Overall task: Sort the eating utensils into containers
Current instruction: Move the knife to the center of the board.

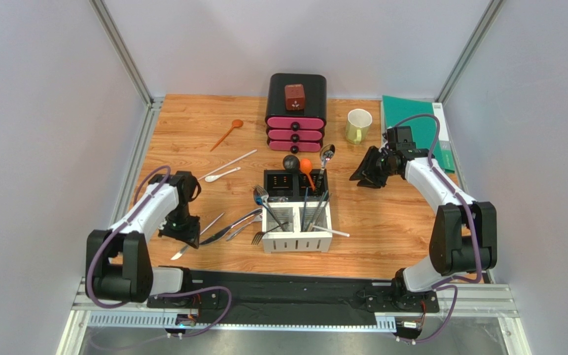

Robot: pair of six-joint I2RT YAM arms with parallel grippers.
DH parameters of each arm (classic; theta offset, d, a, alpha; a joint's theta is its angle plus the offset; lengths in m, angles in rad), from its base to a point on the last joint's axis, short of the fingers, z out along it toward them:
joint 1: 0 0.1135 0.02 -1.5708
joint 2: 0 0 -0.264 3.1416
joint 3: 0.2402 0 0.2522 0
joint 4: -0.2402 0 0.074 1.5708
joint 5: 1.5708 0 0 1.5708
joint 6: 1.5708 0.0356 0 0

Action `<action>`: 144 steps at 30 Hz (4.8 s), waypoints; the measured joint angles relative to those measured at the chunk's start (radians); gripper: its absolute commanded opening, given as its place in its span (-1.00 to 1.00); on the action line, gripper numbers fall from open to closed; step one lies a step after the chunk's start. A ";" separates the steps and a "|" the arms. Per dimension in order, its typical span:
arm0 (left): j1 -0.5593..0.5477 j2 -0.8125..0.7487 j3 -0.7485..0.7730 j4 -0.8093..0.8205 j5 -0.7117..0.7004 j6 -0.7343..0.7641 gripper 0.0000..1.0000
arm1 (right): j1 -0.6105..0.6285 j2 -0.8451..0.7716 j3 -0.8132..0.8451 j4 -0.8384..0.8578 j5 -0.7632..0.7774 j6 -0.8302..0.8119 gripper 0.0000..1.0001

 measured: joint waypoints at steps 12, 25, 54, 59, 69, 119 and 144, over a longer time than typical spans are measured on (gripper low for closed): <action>0.063 0.234 0.197 -0.036 -0.101 0.030 -1.00 | 0.000 0.000 -0.002 0.005 -0.009 0.000 -0.24; 0.065 0.272 0.145 -0.060 -0.111 0.106 -1.00 | -0.013 0.000 -0.022 0.008 -0.009 0.000 -0.24; -0.031 0.571 0.339 -0.072 -0.134 0.233 -1.00 | -0.054 0.014 -0.020 0.012 -0.032 0.012 -0.25; -0.046 0.579 0.340 -0.071 -0.133 0.235 -1.00 | -0.056 0.014 -0.019 0.012 -0.033 0.014 -0.25; -0.053 0.618 0.425 -0.074 -0.153 0.235 -1.00 | -0.064 0.014 -0.019 0.012 -0.035 0.014 -0.25; -0.273 0.465 0.726 -0.069 -0.292 0.402 -0.33 | -0.067 -0.017 0.189 -0.078 -0.027 -0.013 -0.25; -0.263 -0.313 0.665 -0.071 -0.230 0.731 -0.10 | 0.626 0.325 1.114 -0.245 -0.152 -0.095 -0.20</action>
